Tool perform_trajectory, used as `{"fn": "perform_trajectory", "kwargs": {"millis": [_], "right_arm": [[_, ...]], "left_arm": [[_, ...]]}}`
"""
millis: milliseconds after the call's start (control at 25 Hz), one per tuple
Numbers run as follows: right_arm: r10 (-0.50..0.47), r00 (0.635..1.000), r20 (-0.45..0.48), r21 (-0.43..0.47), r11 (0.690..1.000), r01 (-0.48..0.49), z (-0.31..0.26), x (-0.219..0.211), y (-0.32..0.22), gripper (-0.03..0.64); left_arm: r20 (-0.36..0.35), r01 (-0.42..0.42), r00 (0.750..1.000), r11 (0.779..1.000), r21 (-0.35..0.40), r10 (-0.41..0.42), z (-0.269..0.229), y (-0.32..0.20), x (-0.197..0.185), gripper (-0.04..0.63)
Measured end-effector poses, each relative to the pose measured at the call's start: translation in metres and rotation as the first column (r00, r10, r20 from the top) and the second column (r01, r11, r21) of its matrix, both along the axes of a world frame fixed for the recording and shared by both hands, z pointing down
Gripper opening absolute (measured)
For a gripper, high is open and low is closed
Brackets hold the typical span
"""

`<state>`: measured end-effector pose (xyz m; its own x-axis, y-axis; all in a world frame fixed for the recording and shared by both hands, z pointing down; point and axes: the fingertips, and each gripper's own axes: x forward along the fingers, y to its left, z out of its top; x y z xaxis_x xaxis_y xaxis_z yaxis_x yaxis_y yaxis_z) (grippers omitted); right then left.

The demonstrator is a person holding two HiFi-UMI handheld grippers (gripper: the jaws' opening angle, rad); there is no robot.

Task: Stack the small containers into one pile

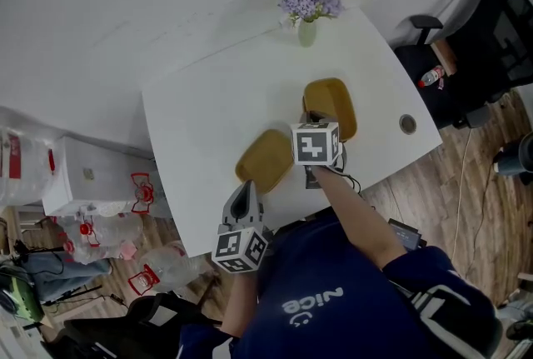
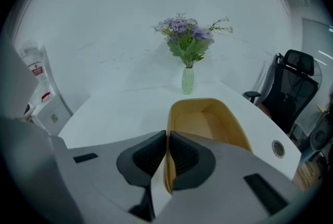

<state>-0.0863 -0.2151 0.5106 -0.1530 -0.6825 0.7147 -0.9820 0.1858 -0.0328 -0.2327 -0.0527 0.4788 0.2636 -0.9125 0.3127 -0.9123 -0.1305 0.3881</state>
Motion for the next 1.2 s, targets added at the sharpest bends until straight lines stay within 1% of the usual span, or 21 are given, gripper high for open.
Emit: {"fn": "perform_trajectory", "kwargs": {"millis": [160, 520, 640, 840, 880, 920, 960, 1040, 1120, 1160, 1200], "right_arm": [[0.041, 0.998, 0.051, -0.003, 0.999, -0.041, -0.002, -0.005, -0.001, 0.057], [0.067, 0.992, 0.108, -0.031, 0.997, -0.064, 0.008, -0.004, 0.001, 0.057], [0.042, 0.989, 0.144, -0.032, 0.999, -0.038, 0.014, -0.008, 0.003, 0.058], [-0.008, 0.985, 0.175, 0.003, 1.000, 0.008, 0.007, -0.008, 0.005, 0.062], [-0.027, 0.981, 0.194, 0.014, 1.000, 0.024, 0.006, -0.009, 0.005, 0.081], [-0.052, 0.974, 0.219, 0.029, 0.998, 0.047, 0.003, -0.012, 0.005, 0.154], [-0.085, 0.967, 0.242, 0.047, 0.996, 0.076, -0.001, -0.015, 0.005, 0.179], [-0.173, 0.948, 0.269, 0.092, 0.984, 0.153, -0.013, -0.021, 0.007, 0.181], [-0.294, 0.912, 0.285, 0.143, 0.954, 0.263, -0.026, -0.030, 0.012, 0.181], [-0.365, 0.884, 0.293, 0.169, 0.929, 0.328, -0.033, -0.036, 0.016, 0.181], [-0.442, 0.848, 0.293, 0.197, 0.895, 0.399, -0.041, -0.043, 0.021, 0.181]], "left_arm": [[-0.004, 0.014, 1.000, 1.000, -0.006, -0.014, 0.001, 0.001, -0.006, 0.020], [0.001, 0.016, 1.000, 1.000, -0.008, -0.016, 0.002, -0.001, -0.003, 0.020], [0.002, 0.017, 1.000, 1.000, -0.009, -0.017, 0.003, -0.002, -0.002, 0.020], [0.006, 0.025, 1.000, 1.000, -0.010, -0.025, 0.002, -0.002, 0.000, 0.020], [0.006, 0.030, 1.000, 1.000, -0.009, -0.030, 0.002, -0.001, -0.001, 0.020], [0.007, 0.036, 0.999, 0.999, -0.008, -0.036, 0.002, -0.001, -0.001, 0.020], [0.007, 0.044, 0.999, 0.999, -0.007, -0.044, 0.002, 0.000, -0.002, 0.020], [0.008, 0.060, 0.998, 0.998, -0.006, -0.060, 0.002, 0.001, -0.004, 0.020], [0.008, 0.078, 0.997, 0.997, -0.005, -0.078, 0.002, 0.003, -0.007, 0.020], [0.009, 0.088, 0.996, 0.996, -0.005, -0.088, 0.003, 0.005, -0.010, 0.020], [0.010, 0.100, 0.995, 0.995, -0.006, -0.100, 0.003, 0.006, -0.012, 0.020]]}}
